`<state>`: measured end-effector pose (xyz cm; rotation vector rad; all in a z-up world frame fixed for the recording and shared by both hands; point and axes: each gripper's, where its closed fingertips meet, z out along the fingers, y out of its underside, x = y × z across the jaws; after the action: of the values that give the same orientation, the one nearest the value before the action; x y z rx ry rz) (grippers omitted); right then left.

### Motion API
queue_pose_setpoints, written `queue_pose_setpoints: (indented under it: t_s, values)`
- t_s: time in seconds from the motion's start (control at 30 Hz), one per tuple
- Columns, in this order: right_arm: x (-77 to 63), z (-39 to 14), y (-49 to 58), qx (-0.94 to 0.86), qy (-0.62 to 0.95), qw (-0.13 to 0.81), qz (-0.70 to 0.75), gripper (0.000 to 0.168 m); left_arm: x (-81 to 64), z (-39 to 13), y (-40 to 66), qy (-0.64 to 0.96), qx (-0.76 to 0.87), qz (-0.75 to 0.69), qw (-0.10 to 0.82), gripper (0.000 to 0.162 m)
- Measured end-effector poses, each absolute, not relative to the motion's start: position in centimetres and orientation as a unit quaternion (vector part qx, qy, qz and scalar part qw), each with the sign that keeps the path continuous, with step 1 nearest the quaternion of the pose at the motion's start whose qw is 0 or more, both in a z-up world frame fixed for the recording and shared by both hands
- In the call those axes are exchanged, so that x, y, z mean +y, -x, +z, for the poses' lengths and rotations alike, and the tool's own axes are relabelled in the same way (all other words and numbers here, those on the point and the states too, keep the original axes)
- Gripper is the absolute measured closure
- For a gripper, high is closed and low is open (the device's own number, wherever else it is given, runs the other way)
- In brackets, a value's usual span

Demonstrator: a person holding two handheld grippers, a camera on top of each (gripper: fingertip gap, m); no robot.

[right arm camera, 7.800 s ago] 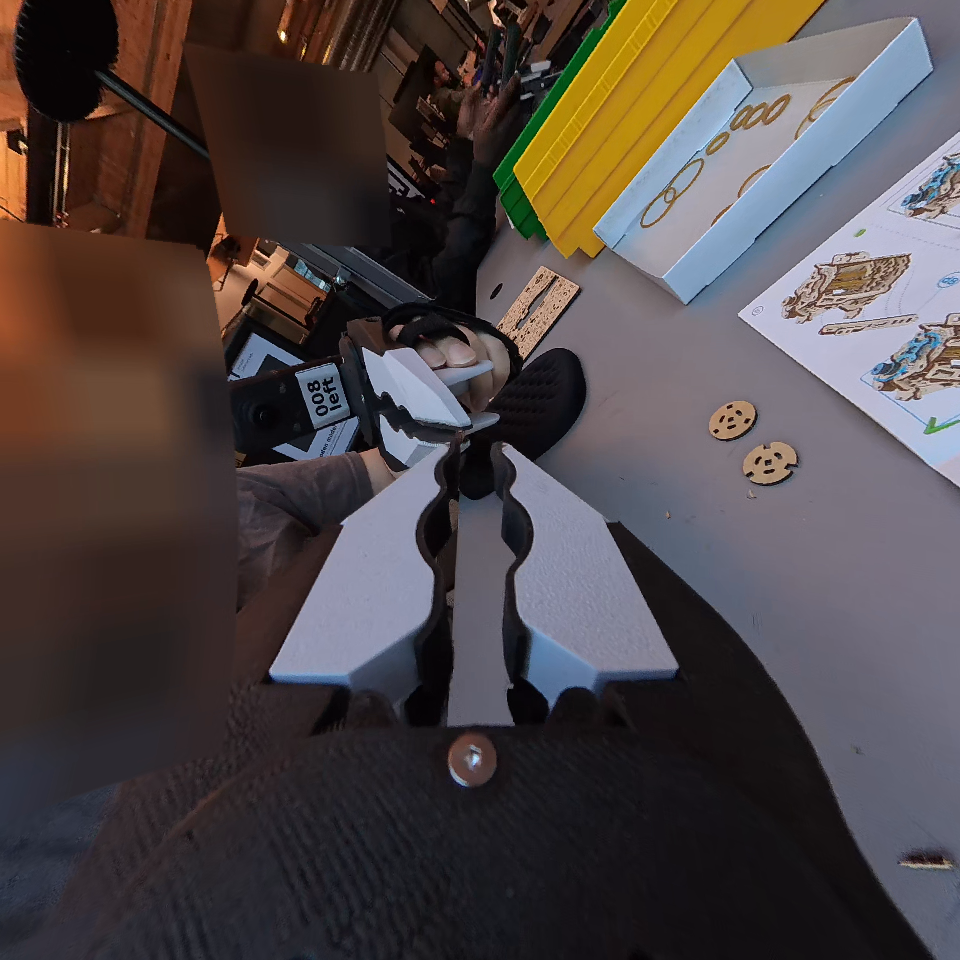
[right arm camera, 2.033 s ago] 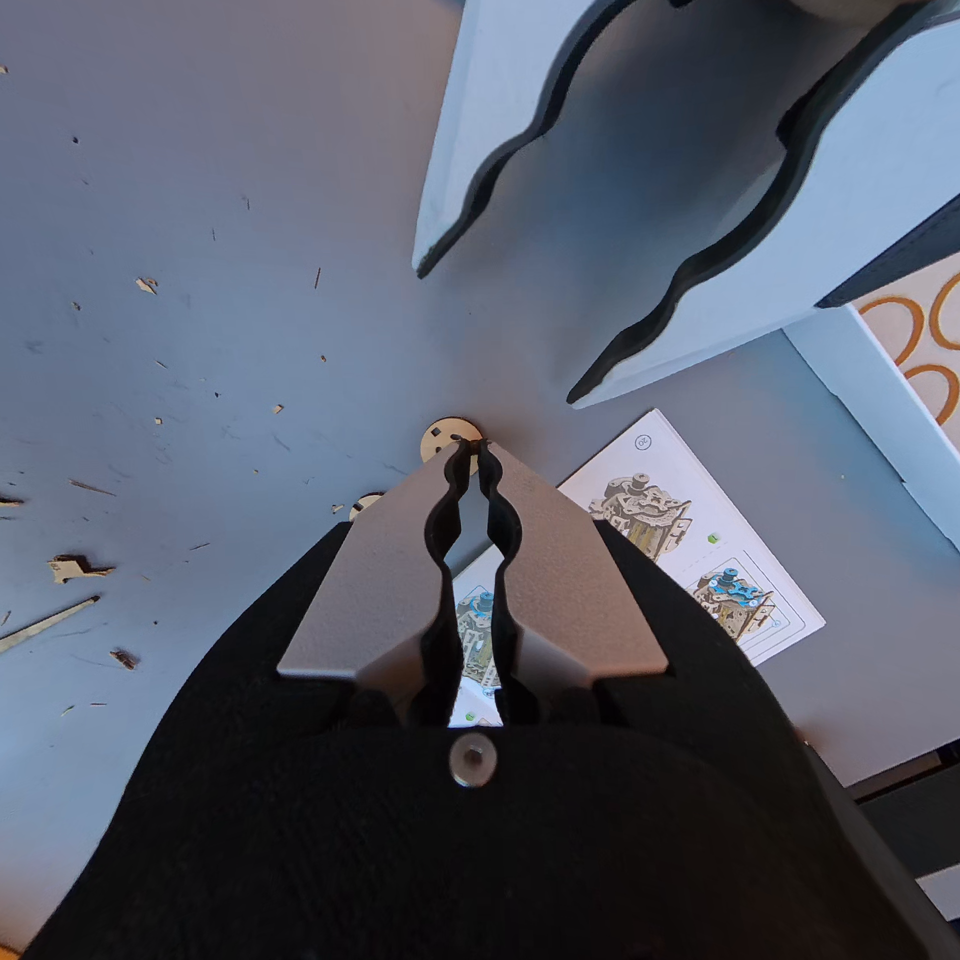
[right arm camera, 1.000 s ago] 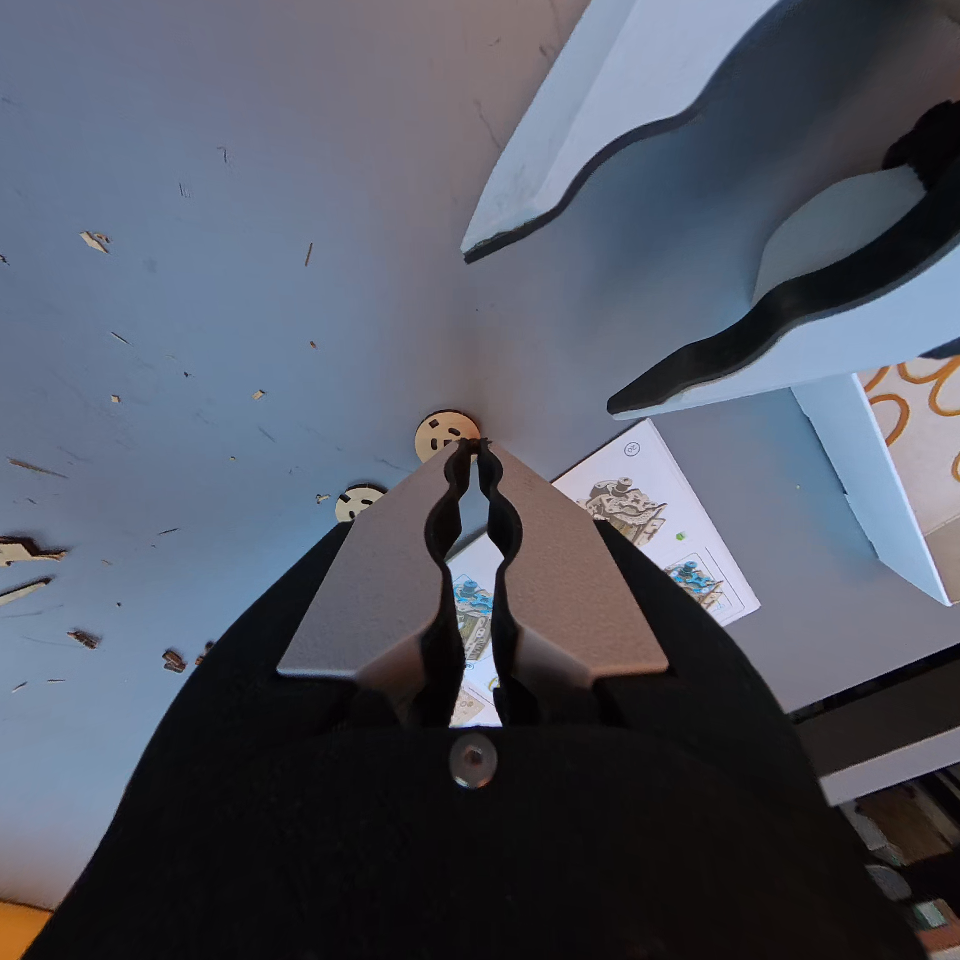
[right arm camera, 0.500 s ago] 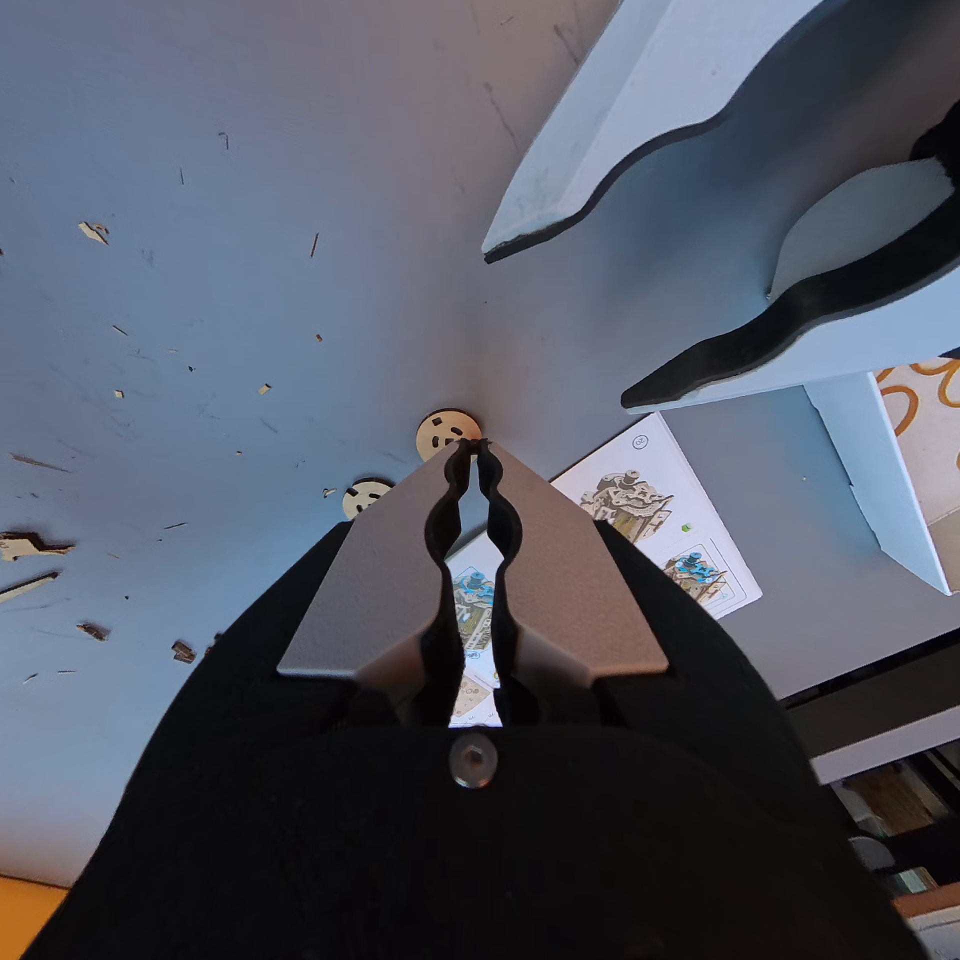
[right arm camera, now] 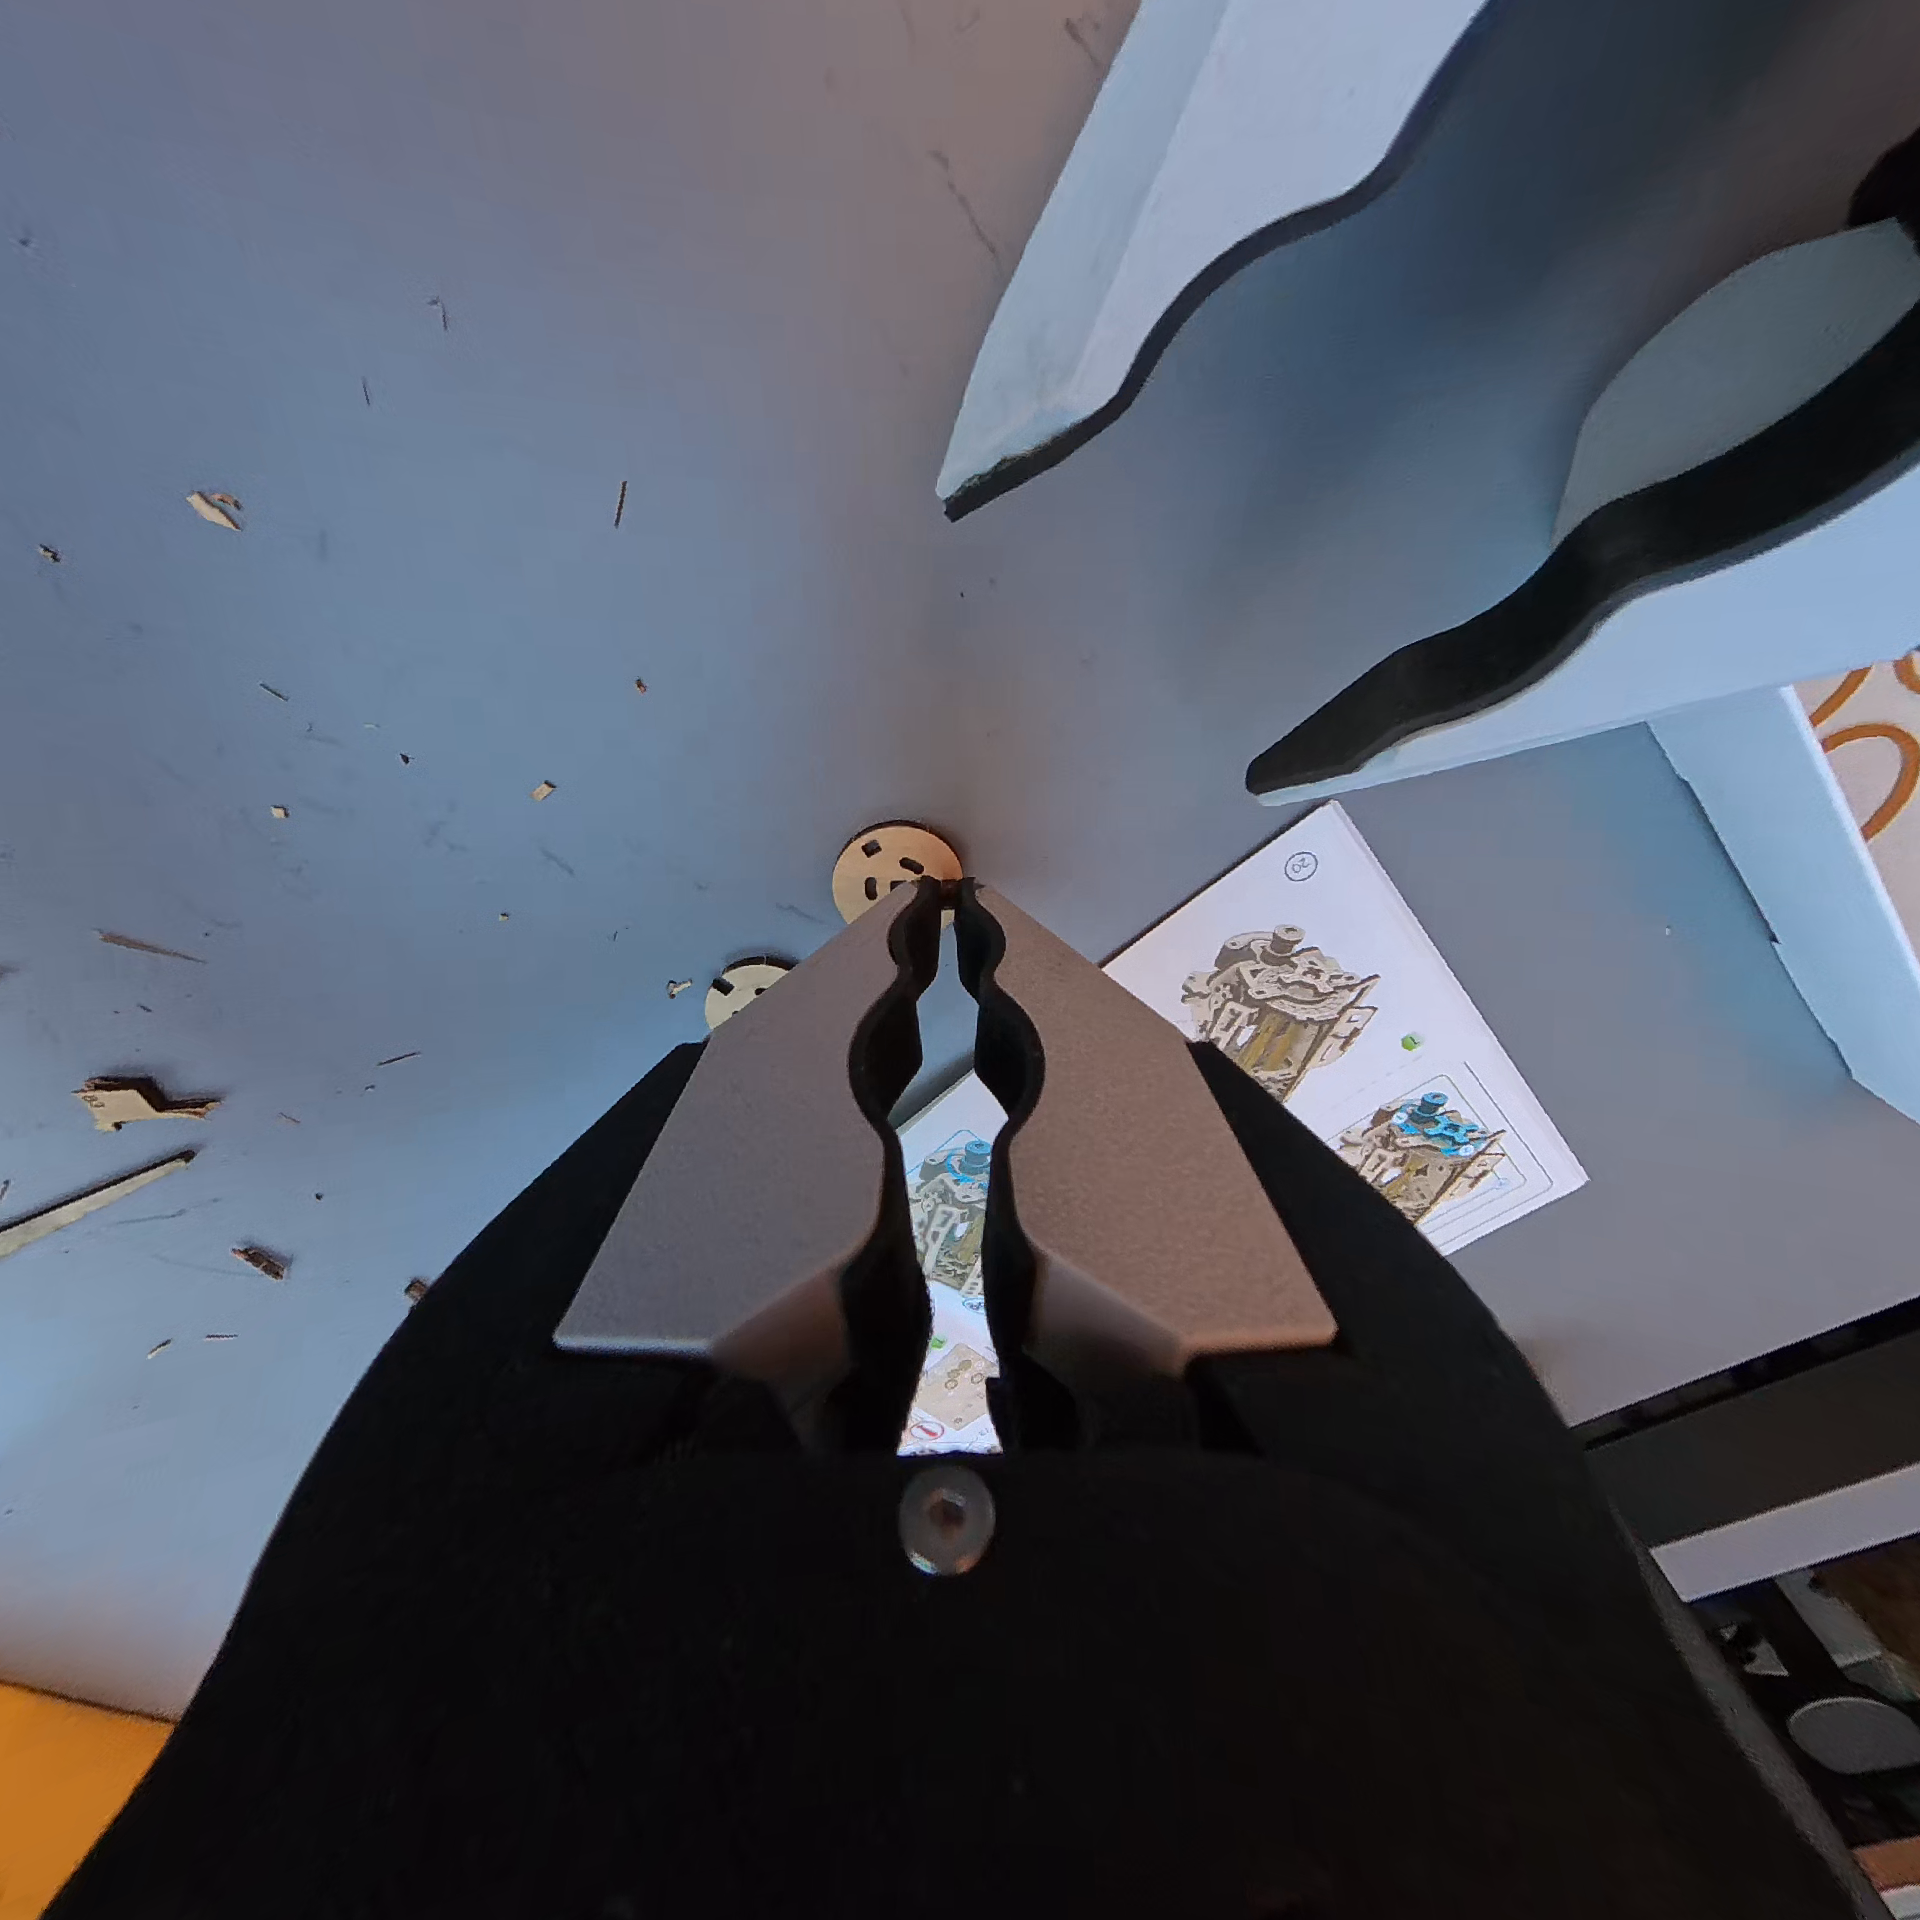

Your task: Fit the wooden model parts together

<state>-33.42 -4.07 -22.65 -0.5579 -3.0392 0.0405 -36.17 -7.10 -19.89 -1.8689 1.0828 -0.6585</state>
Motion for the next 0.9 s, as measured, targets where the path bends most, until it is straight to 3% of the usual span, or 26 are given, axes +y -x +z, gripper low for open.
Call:
queue_pose_setpoints:
  t_s: [0.9]
  values:
    - [-4.18,-22.70,33.40,-0.975,0.214,-0.032,0.040,0.166,-7.08,-20.11,36.14,0.750,0.436,-0.259,0.424,0.106]
